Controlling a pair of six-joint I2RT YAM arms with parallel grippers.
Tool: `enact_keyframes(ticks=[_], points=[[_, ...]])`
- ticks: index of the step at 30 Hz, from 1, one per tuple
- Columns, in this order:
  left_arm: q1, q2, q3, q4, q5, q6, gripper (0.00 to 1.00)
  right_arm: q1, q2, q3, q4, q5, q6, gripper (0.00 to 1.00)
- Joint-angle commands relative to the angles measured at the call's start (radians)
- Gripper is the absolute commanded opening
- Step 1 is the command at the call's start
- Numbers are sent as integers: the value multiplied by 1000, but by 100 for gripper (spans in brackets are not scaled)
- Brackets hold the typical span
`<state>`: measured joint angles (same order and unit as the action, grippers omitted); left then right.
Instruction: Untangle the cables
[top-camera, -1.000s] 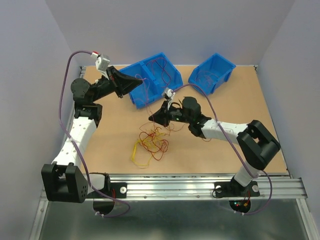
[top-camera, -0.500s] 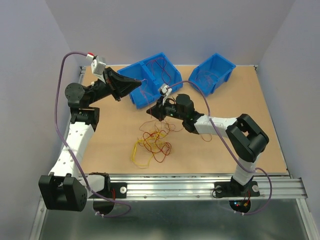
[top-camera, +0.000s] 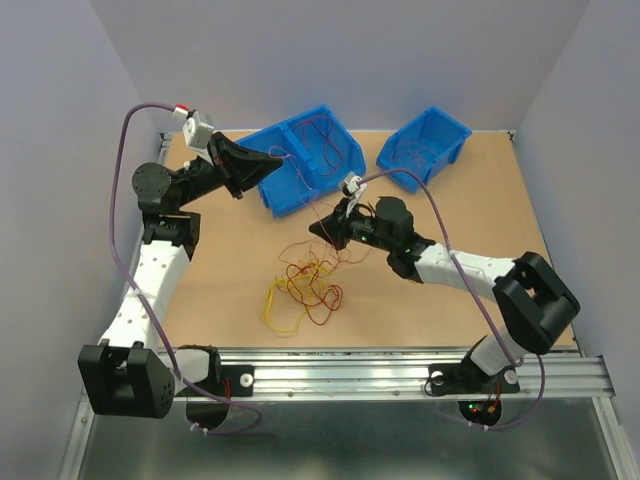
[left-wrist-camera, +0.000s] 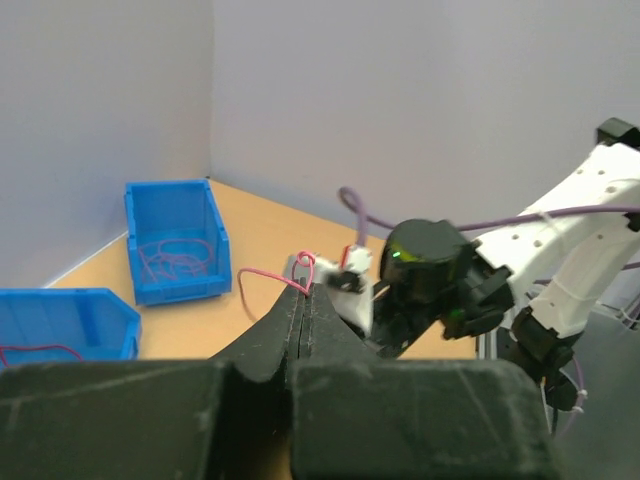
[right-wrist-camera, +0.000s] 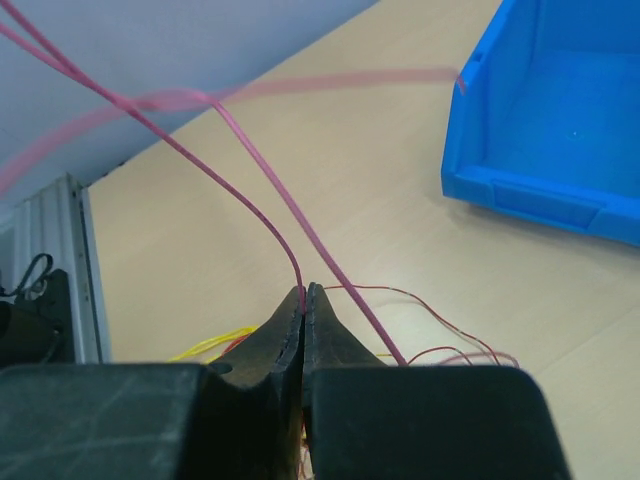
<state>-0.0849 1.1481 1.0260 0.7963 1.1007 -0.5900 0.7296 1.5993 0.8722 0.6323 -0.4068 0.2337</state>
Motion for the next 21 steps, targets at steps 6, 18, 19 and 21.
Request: enact_keyframes(ticks=[6, 18, 19, 21], points=[[-22, 48, -55, 20, -44, 139, 0, 4, -177, -99, -129, 91, 50, 40], [-69, 29, -79, -43, -85, 242, 0, 14, -162, -185, -160, 315, 148, 68], [-69, 24, -81, -45, -88, 243, 0, 16, -154, -185, -148, 316, 154, 71], [-72, 16, -86, -49, -93, 254, 0, 16, -134, -193, -91, 307, 161, 73]])
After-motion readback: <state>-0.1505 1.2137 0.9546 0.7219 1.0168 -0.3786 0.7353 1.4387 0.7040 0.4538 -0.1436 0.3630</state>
